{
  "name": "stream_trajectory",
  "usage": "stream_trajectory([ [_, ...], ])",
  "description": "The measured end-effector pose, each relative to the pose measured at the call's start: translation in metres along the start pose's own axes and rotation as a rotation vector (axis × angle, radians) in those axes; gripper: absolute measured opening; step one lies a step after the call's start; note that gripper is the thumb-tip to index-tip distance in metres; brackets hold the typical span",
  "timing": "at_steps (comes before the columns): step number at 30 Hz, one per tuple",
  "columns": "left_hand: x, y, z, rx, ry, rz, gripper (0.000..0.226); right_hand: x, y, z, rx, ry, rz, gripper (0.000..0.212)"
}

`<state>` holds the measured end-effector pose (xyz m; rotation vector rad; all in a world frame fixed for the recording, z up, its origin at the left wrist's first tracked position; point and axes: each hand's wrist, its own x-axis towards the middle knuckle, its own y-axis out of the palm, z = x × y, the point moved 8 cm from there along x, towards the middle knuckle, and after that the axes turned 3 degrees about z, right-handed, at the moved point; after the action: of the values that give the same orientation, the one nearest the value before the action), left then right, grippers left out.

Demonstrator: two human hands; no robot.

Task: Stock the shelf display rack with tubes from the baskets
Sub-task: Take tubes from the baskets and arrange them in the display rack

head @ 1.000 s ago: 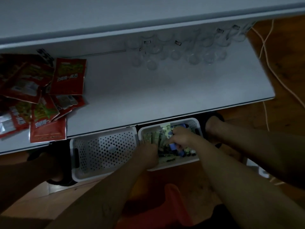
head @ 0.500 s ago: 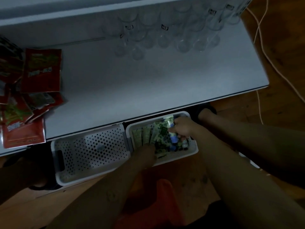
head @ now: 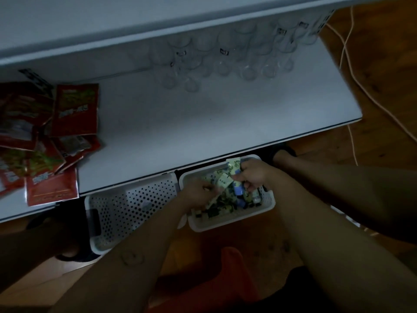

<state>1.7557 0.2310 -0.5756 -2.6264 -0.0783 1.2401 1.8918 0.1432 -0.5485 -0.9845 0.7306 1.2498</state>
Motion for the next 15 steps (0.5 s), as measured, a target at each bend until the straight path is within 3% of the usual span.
stream_trajectory([
  [4, -0.017, -0.016, -0.001, -0.246, -0.013, -0.093, 0.026, -0.022, -0.007, 0.014, 0.149, -0.073, -0.093, 0.011],
  [6, -0.023, -0.015, -0.001, -0.311, -0.015, -0.095, 0.028, -0.028, -0.004, 0.017, 0.187, -0.089, -0.106, 0.019],
  [8, -0.028, -0.007, 0.001, -0.423, -0.027, -0.05, 0.031, -0.03, 0.004, 0.018, 0.187, -0.095, -0.089, 0.028],
  [12, -0.032, 0.007, -0.002, -0.807, -0.025, 0.04, 0.038, -0.033, 0.016, 0.017, 0.156, -0.08, -0.078, 0.026],
  [15, -0.036, 0.005, -0.014, -0.849, 0.081, 0.104, 0.035, -0.034, 0.016, 0.018, 0.169, -0.084, -0.07, 0.02],
])
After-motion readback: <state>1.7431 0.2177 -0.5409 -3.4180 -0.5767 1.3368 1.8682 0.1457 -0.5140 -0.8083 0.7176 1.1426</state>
